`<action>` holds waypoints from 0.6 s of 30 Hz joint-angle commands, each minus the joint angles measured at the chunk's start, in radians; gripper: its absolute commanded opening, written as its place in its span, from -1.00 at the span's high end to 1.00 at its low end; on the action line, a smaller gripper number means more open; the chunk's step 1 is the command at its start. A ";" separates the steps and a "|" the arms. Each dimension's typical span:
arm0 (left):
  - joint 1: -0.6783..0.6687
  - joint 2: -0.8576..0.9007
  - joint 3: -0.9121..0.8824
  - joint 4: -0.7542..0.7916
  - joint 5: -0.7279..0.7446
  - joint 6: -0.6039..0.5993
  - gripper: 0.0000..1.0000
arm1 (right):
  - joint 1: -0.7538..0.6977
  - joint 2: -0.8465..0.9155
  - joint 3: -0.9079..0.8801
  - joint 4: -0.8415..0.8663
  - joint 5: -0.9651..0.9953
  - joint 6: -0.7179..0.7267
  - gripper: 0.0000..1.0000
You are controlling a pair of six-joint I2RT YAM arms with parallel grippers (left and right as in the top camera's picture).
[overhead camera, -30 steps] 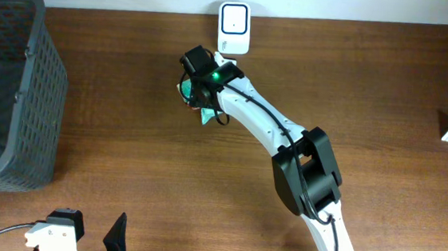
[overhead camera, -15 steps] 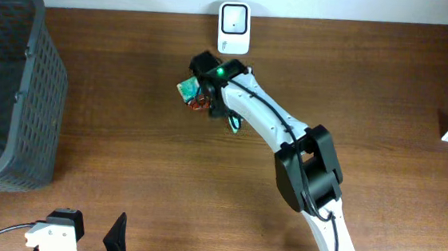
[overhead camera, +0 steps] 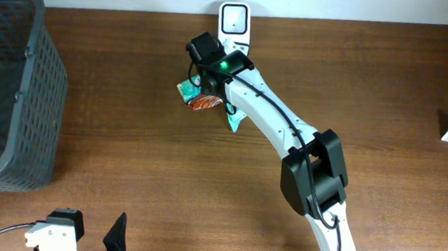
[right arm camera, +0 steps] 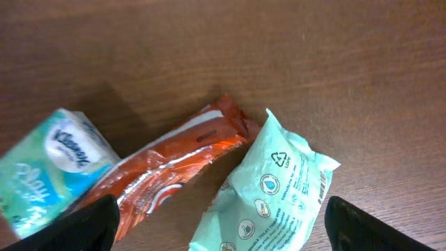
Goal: Scan the item barcode
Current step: 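Lower the right gripper and grasp the light-green wipes pack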
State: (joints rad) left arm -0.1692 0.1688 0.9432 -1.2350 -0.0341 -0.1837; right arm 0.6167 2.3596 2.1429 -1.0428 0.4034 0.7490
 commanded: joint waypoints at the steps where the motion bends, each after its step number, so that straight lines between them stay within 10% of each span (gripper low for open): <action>1: 0.002 -0.007 -0.002 0.002 -0.007 -0.003 -0.98 | -0.003 0.065 0.002 -0.039 0.021 0.020 -0.84; 18: 0.002 -0.007 -0.002 0.002 -0.007 -0.003 -0.98 | -0.003 0.129 0.000 -0.132 0.017 0.046 -0.50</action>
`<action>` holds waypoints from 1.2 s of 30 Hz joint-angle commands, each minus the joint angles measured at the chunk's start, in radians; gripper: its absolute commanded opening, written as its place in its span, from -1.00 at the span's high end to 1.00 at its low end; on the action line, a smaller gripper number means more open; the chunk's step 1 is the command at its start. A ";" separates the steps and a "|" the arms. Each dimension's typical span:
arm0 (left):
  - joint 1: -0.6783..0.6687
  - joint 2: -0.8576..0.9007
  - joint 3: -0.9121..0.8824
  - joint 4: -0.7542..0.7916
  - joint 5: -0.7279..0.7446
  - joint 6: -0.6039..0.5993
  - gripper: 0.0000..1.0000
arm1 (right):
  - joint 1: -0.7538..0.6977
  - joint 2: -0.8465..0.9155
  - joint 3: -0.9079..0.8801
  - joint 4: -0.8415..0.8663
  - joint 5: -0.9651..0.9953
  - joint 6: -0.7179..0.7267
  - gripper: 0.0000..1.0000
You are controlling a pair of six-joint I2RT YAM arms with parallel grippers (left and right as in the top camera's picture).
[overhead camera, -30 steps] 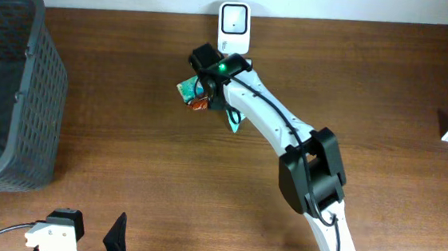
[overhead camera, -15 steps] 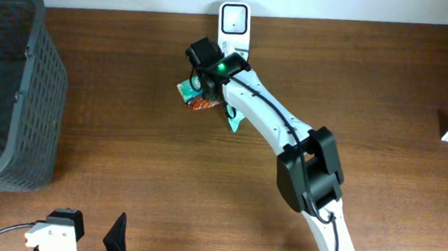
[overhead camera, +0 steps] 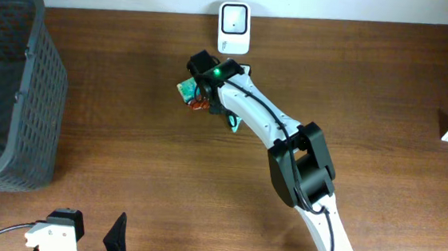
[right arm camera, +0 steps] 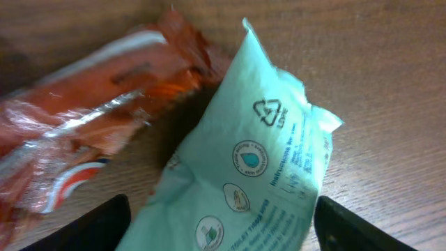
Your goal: Scan the item barcode
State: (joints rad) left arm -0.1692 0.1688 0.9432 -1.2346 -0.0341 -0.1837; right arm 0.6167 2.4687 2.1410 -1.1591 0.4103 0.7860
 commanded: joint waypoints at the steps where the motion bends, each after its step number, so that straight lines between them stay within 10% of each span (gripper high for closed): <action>1: 0.002 -0.007 -0.002 0.002 -0.007 -0.003 -0.98 | -0.003 0.020 0.002 -0.019 0.013 0.009 -0.48; 4: 0.002 -0.007 -0.002 0.002 -0.007 -0.003 -0.98 | -0.004 0.027 0.002 -0.036 0.013 0.009 -0.44; 16: 0.002 -0.007 -0.002 0.002 -0.007 -0.003 -0.98 | -0.037 -0.066 0.079 -0.165 -0.079 -0.053 0.91; 29: 0.002 -0.007 -0.002 0.002 -0.007 -0.003 -0.98 | -0.258 -0.109 0.151 -0.151 -1.121 -0.649 0.91; 36: 0.002 -0.007 -0.002 0.002 -0.007 -0.003 -0.98 | -0.351 -0.106 -0.077 -0.082 -1.403 -0.678 0.90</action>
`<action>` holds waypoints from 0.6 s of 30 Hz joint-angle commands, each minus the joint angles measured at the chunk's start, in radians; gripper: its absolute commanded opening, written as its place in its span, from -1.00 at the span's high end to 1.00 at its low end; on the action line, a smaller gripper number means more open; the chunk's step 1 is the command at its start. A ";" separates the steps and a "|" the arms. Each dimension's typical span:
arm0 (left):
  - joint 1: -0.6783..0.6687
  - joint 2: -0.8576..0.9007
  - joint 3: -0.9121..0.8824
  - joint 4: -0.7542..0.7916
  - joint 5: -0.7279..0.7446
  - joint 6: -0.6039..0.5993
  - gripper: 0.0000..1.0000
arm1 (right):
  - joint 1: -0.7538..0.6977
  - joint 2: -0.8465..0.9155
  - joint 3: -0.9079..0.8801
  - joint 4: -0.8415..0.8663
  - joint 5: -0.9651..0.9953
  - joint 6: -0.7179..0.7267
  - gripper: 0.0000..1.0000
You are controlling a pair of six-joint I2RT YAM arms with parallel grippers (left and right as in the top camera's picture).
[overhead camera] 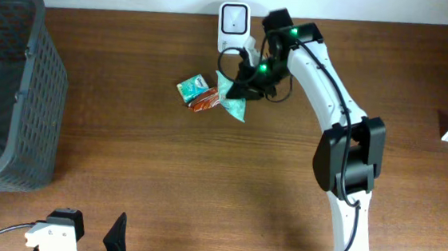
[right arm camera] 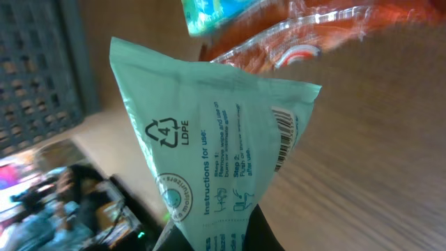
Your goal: Scan the item barcode
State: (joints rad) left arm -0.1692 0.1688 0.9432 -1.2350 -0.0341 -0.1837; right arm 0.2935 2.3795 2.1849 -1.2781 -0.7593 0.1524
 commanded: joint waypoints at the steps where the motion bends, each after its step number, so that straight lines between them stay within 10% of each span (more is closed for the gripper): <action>1: 0.002 -0.007 -0.002 0.002 -0.007 -0.003 -0.98 | -0.034 -0.017 -0.164 0.060 -0.279 -0.044 0.89; 7: 0.002 -0.007 -0.002 0.002 -0.007 -0.003 -0.98 | -0.115 -0.017 -0.362 0.130 -0.390 -0.043 0.47; 18: 0.002 -0.007 -0.002 0.002 -0.007 -0.003 -0.99 | -0.295 -0.019 -0.283 0.046 0.125 0.046 0.27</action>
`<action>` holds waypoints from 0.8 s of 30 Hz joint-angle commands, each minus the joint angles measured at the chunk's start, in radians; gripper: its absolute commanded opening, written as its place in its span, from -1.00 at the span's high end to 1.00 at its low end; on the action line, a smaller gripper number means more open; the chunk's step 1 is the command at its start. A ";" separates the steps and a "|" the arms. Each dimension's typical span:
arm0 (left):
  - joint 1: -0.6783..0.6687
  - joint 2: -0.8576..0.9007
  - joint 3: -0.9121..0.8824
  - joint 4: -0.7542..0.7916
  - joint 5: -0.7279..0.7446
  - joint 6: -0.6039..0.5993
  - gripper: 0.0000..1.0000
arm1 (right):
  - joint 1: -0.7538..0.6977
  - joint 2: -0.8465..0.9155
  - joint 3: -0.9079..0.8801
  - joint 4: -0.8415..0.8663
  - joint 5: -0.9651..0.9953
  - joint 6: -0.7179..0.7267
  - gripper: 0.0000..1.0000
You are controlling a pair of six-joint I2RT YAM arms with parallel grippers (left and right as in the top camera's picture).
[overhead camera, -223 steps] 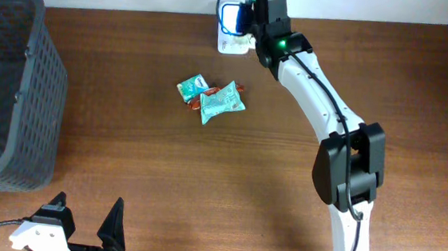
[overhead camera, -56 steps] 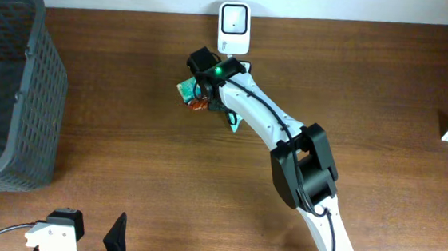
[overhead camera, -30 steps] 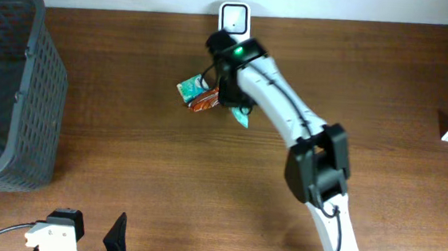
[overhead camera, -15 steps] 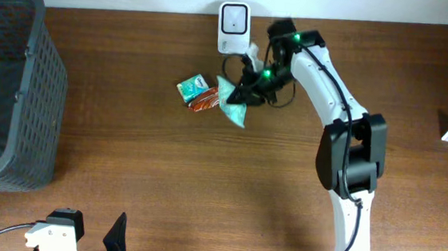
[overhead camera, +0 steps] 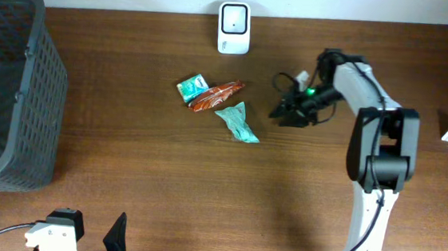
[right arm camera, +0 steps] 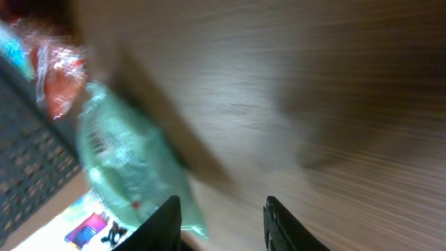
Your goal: Scan the item barcode
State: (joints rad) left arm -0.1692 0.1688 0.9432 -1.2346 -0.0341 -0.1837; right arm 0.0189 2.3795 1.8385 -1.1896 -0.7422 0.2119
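The mint green pack (overhead camera: 238,123) lies flat on the wooden table, just below an orange packet (overhead camera: 216,95) and a Kleenex pack (overhead camera: 191,87). At the back edge stands the white scanner (overhead camera: 234,18). My right gripper (overhead camera: 279,111) hovers to the right of the pack, open and empty. In the blurred right wrist view the green pack (right arm camera: 125,167) and the orange packet (right arm camera: 59,77) lie to the left of the right gripper (right arm camera: 223,203). Only a part of the left gripper (overhead camera: 99,240) shows at the bottom edge.
A dark mesh basket (overhead camera: 19,85) fills the left side of the table. A small white and green packet lies at the far right edge. The right arm (overhead camera: 375,145) runs down the right half of the table.
The right gripper was shut on the green pack, holding it up beside the scanner. Now the pack lies on the table by the orange packet, and the gripper is open farther right.
The right gripper first hung open over the three packets, then lower over the green pack. After that it held the pack raised next to the scanner, barcode side showing. Now the pack is back on the table and the gripper is open to its right.
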 commanded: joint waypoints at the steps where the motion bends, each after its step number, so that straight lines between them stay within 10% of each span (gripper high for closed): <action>1: 0.002 -0.007 -0.002 0.002 -0.007 -0.003 -0.98 | -0.021 -0.019 0.079 -0.060 0.108 -0.031 0.27; 7: 0.002 -0.007 -0.002 0.002 -0.007 -0.003 -0.98 | 0.080 -0.036 0.305 -0.224 0.170 -0.156 0.21; 13: 0.002 -0.007 -0.002 0.002 -0.007 -0.003 -0.98 | 0.318 -0.064 0.529 -0.316 0.656 -0.099 -0.02; 24: 0.002 -0.007 -0.002 0.002 -0.007 -0.003 -0.98 | 0.672 -0.049 0.357 -0.216 1.205 0.098 -0.21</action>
State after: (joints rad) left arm -0.1692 0.1688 0.9432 -1.2346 -0.0341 -0.1837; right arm 0.6521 2.3421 2.2704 -1.4517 0.2543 0.2081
